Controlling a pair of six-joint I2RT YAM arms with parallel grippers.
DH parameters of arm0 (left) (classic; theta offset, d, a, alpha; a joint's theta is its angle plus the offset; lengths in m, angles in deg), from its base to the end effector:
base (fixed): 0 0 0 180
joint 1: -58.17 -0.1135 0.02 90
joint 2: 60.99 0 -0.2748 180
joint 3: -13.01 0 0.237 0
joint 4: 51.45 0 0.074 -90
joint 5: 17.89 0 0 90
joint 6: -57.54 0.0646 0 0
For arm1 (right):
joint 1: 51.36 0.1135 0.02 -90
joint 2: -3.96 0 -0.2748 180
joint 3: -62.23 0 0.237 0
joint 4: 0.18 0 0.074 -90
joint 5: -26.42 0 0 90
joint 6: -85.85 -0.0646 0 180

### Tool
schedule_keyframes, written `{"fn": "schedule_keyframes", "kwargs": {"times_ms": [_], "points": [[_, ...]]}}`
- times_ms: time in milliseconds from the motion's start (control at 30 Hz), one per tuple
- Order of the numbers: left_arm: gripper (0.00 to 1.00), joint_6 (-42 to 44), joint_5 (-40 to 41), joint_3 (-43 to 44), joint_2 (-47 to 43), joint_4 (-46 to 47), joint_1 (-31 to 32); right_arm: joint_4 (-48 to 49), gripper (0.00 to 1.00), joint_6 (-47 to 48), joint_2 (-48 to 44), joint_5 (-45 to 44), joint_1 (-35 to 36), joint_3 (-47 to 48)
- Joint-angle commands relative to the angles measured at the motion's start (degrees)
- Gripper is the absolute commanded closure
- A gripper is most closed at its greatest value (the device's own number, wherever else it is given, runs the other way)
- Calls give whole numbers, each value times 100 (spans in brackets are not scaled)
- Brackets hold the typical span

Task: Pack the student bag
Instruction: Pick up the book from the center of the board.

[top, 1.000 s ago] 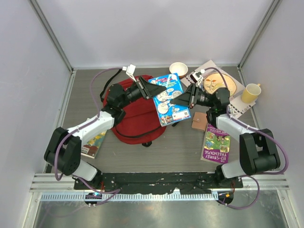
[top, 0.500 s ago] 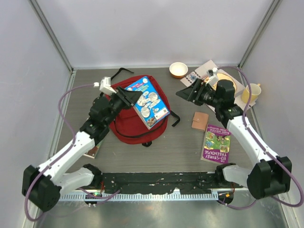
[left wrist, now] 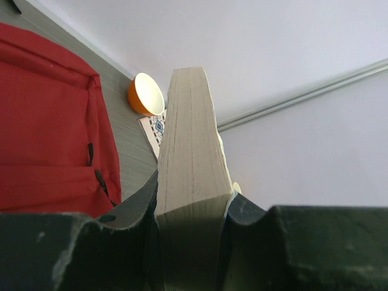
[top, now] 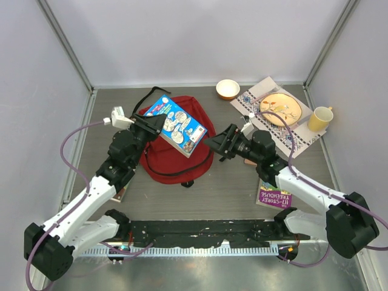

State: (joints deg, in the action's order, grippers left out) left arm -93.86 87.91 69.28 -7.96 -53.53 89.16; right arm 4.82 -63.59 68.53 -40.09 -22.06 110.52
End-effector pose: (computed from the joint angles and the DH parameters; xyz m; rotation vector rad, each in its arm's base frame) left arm 0.2041 -0.1021 0.3492 -0.6521 1.5168 -1.0469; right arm 0.2143 0.1498 0.2692 0.1884 1.9959 1.4273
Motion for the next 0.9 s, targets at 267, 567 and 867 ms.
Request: {"fn": "schedule_keyframes", "kwargs": {"times_ms": [267, 567, 867], "points": [[100, -688, 240, -267, -39, 1229, -13, 2709, 19, -1324, 881, -397, 586, 250], [100, -838, 82, -363, 58, 1564, -4, 2921, 19, -1412, 1233, -635, 885, 460], [100, -1048, -137, -495, 207, 1905, -4, 4270, 37, -2017, 1680, -442, 928, 390]]}}
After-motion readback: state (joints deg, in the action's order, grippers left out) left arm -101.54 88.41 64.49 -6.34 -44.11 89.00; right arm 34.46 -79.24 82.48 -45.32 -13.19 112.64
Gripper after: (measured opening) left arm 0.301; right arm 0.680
